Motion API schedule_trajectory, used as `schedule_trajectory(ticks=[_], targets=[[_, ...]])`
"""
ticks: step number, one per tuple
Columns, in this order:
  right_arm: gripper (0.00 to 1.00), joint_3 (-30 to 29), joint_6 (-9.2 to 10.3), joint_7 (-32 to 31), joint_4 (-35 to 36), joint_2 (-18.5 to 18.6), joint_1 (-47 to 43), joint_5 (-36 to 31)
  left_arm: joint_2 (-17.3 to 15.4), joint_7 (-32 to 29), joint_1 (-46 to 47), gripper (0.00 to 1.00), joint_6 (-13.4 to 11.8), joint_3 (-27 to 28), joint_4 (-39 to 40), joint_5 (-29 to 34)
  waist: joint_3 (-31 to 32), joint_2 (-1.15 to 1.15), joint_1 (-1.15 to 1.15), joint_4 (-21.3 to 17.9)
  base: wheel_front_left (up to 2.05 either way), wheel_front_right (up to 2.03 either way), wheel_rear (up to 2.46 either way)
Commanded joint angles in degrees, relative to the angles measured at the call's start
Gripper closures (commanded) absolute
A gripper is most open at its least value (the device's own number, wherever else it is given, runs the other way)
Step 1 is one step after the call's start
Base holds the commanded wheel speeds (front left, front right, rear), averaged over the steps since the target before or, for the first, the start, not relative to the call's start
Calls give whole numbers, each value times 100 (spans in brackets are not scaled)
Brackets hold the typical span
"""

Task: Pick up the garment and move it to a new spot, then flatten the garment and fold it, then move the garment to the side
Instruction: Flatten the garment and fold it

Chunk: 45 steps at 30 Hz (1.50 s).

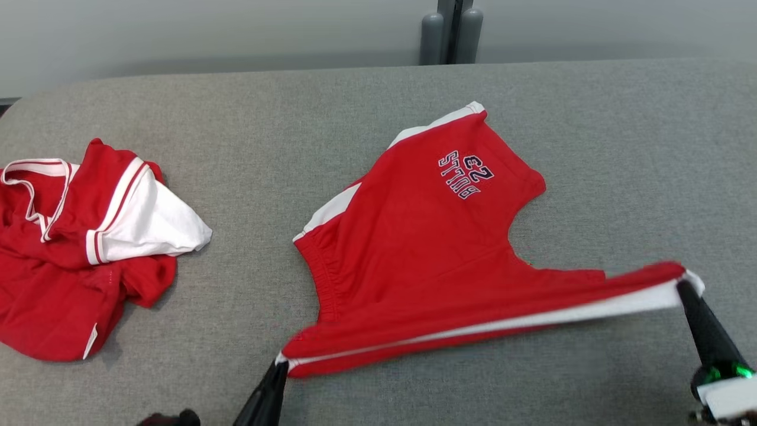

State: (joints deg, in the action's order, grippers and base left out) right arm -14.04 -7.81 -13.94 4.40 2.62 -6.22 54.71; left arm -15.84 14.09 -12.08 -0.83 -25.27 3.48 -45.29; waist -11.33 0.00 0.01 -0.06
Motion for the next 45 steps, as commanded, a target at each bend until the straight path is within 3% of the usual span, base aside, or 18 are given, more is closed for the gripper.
schedule_trajectory(ticks=[1,7,20,31,40,41,42,43,45], targets=[[100,-76,54,15,-8,82,253,-114,-103,-6,208,100,-57,149,18,4,-132,0,-1,23,0,0,0],[100,312,32,-280,-642,57,1790,-767,74,-431,1084,100,-71,157,229,-167,-556,0,-1,307,0,0,0],[100,157,31,-786,-2703,47,4764,-2414,574,-1100,2891,100,-35,-85,-479,-202,-1131,0,-1,1150,0,0,0],[100,-96,31,-599,-3821,51,5653,-3593,922,-1045,3621,100,134,-214,-1471,-251,-1243,0,-1,1395,0,0,0],[100,-111,31,-554,-4210,51,5826,-3954,996,-1064,3823,100,246,-307,-1884,-303,-1250,0,-1,1303,0,0,0],[93,-58,31,-507,-4207,48,5843,-3900,992,-1056,3827,100,232,-295,-1918,-308,-1248,0,-1,1289,0,0,0],[55,33,31,-443,-4177,47,5844,-3859,987,-1042,3831,100,211,-282,-1950,-312,-1243,0,-1,1275,0,0,0],[0,125,31,-395,-4152,46,5835,-3758,981,-1036,3833,100,192,-263,-1973,-314,-1235,0,-1,1258,0,0,0],[0,188,31,-386,-4161,47,5810,-3694,975,-1009,3819,100,183,-244,-1992,-323,-1222,0,-1,1237,0,0,0]])
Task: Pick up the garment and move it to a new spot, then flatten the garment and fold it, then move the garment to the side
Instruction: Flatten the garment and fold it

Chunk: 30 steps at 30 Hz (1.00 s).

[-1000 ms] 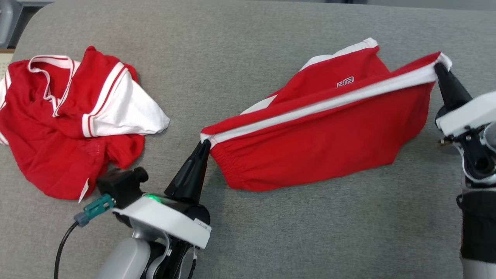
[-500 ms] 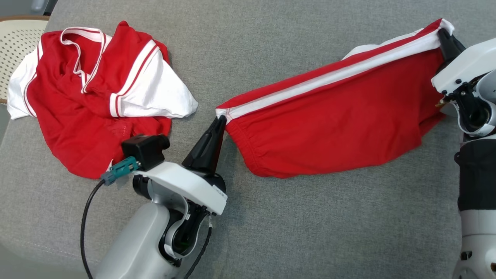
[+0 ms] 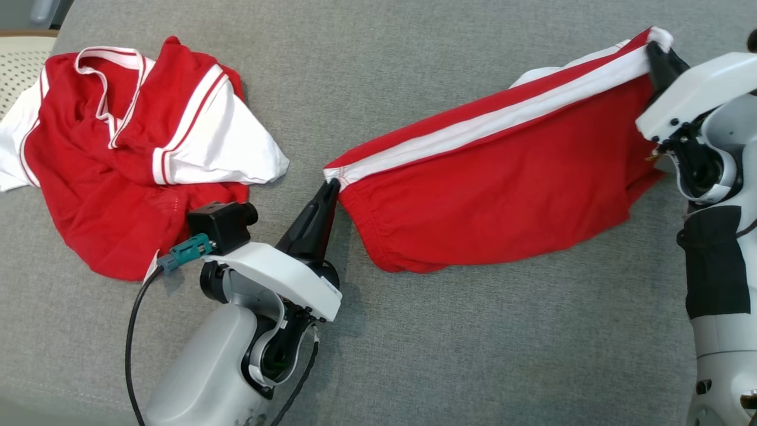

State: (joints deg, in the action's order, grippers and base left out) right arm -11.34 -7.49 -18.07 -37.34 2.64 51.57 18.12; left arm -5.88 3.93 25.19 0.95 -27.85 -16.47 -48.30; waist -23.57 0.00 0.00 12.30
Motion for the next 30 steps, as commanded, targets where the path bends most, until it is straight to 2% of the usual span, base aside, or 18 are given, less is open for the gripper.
schedule_trajectory(ticks=[1,3,4,5,8,13,15,16,20,22,24,25,30], targets=[[0,27,-1,32,33,50,22,20,-31,20,54,98,-12,33,-6,-19,14,0,0,-23,0,0,0],[0,277,-1,1,123,89,-7,122,-60,64,-63,39,-67,66,7,-12,32,0,0,-70,0,0,0],[0,419,-1,-40,188,119,-40,220,-102,73,-128,4,-104,61,28,24,49,0,0,-92,0,0,0],[0,572,-1,-76,282,181,-85,284,-138,99,-183,0,-135,65,52,54,65,0,0,-114,0,0,0],[0,1147,-1,-224,689,504,-287,482,-260,230,-346,0,-297,58,186,224,102,0,0,-176,0,0,0],[0,2014,-1,-603,1561,1295,-778,753,-472,754,-788,0,-616,148,572,609,173,0,0,-279,0,0,0],[0,2247,-1,-761,1877,1660,-975,709,-627,946,-957,0,-777,183,769,936,189,0,0,-306,0,0,0],[0,2444,-1,-878,2091,2027,-1130,516,-666,1055,-1185,0,-940,279,958,1171,185,0,0,-322,0,0,0],[0,2547,-1,-1083,2239,2272,-1327,338,-677,1130,-1498,0,-1101,567,1373,1810,92,0,0,-263,0,0,0],[0,2579,-1,-1165,2247,2308,-1325,272,-503,1129,-1660,0,-1109,787,1636,2159,11,0,0,-194,0,0,0],[0,2599,-1,-1242,2163,2262,-1280,220,-319,1124,-1837,0,-988,978,1790,2414,-65,0,0,-114,0,0,0],[0,2628,0,-1336,2005,2278,-1117,20,-58,1125,-1945,0,-780,1216,1944,2736,-192,0,0,24,0,0,0],[0,2521,0,-1391,1580,2275,-794,-448,205,1126,-1980,0,-399,1435,1996,3049,-338,0,0,238,0,0,0]])
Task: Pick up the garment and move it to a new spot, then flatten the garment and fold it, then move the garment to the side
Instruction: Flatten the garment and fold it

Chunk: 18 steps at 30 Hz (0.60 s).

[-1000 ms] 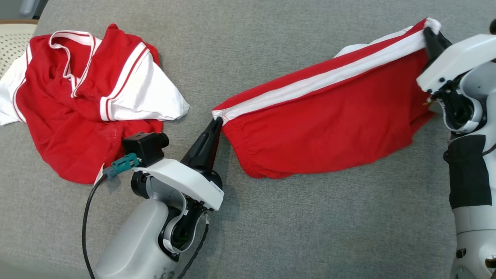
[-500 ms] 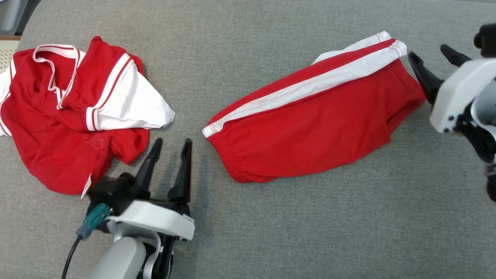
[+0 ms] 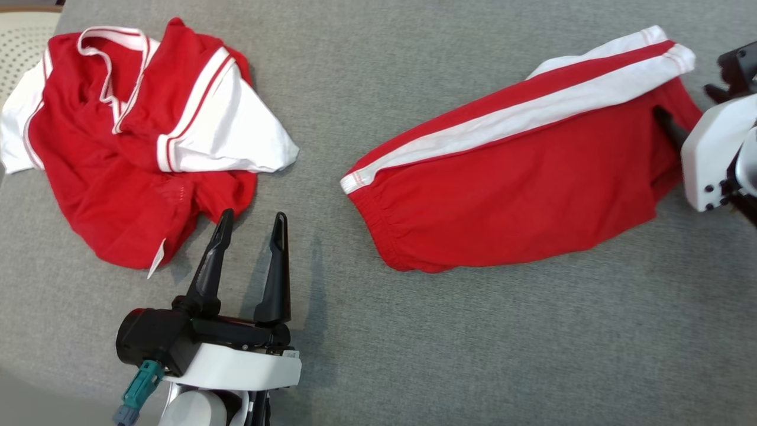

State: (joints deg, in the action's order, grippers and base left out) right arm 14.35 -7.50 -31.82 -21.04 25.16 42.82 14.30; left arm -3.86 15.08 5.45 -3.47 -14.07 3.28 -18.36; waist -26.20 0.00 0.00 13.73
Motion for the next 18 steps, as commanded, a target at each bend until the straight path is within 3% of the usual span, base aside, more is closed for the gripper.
schedule_trajectory(ticks=[1,6,9,10,11,12,13,18], targets=[[0,-66,1,-26,-148,16,139,-174,29,11,-9,0,101,99,15,87,-93,0,0,128,0,0,0],[0,-191,1,-144,-595,-58,253,-462,84,12,-48,0,292,215,-54,170,-114,0,0,222,0,0,0],[0,-201,1,-278,-827,-185,208,-347,88,12,-53,0,250,178,-39,43,-102,0,0,228,0,0,0],[12,-162,1,-313,-869,-242,185,-260,87,12,-64,0,234,176,-38,16,-89,0,0,211,0,0,0],[12,-162,1,-313,-869,-242,185,-260,87,12,-64,0,234,176,-38,16,-89,0,0,211,0,0,0],[77,-183,1,-281,-898,-284,186,-158,87,12,-79,0,226,180,-39,8,-72,0,0,181,0,0,0],[100,-196,0,-285,-945,-313,178,-95,88,12,-96,0,215,194,-43,6,-45,0,0,135,0,0,0],[100,-373,1,-130,-1001,-609,-25,375,86,12,-269,0,273,314,-105,143,286,0,0,-263,0,0,0]])
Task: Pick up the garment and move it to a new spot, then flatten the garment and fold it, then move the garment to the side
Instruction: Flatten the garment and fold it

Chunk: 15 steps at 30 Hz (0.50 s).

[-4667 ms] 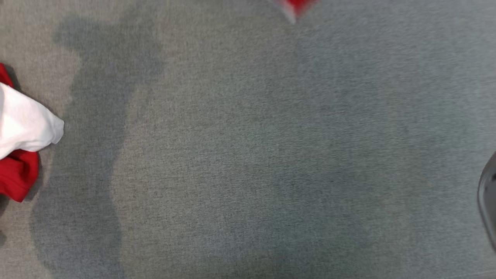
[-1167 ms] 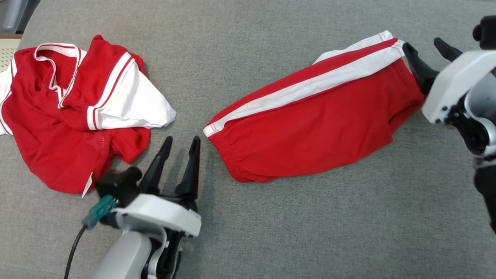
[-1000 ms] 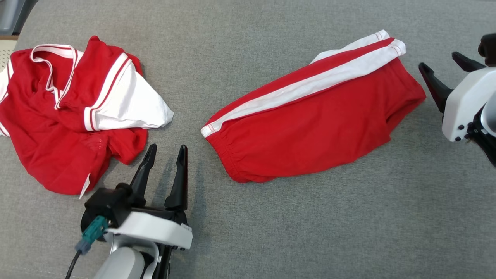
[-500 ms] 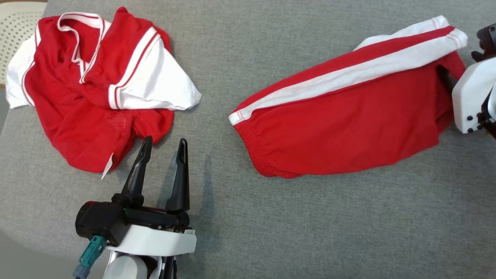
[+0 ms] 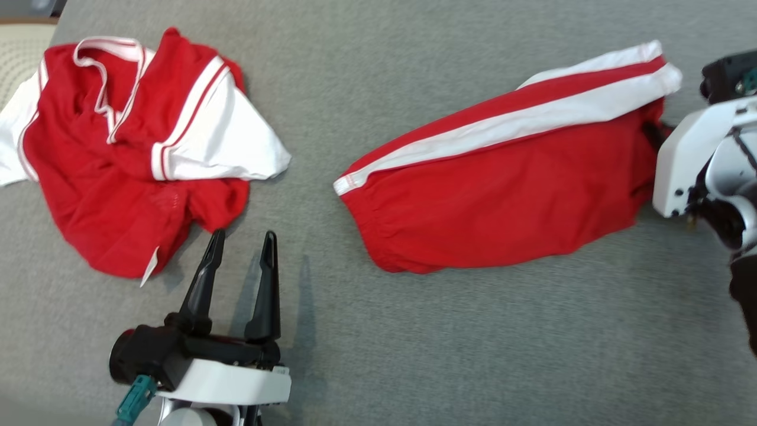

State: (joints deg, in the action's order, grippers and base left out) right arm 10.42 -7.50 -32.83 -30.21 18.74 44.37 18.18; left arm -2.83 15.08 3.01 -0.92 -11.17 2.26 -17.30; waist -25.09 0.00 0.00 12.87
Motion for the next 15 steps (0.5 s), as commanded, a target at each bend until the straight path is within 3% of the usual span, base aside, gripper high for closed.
schedule_trajectory(ticks=[1,8,15], targets=[[100,-19,1,22,-31,-16,-243,116,-19,12,-73,0,42,60,-16,65,260,0,0,-275,0,0,0],[100,-316,1,229,507,69,-1170,978,-19,11,-533,0,274,316,-51,382,873,0,0,-917,0,0,0],[100,-1124,1,418,552,68,-1794,1199,-17,12,-934,0,417,467,-27,476,1098,0,0,-1262,0,0,0]])
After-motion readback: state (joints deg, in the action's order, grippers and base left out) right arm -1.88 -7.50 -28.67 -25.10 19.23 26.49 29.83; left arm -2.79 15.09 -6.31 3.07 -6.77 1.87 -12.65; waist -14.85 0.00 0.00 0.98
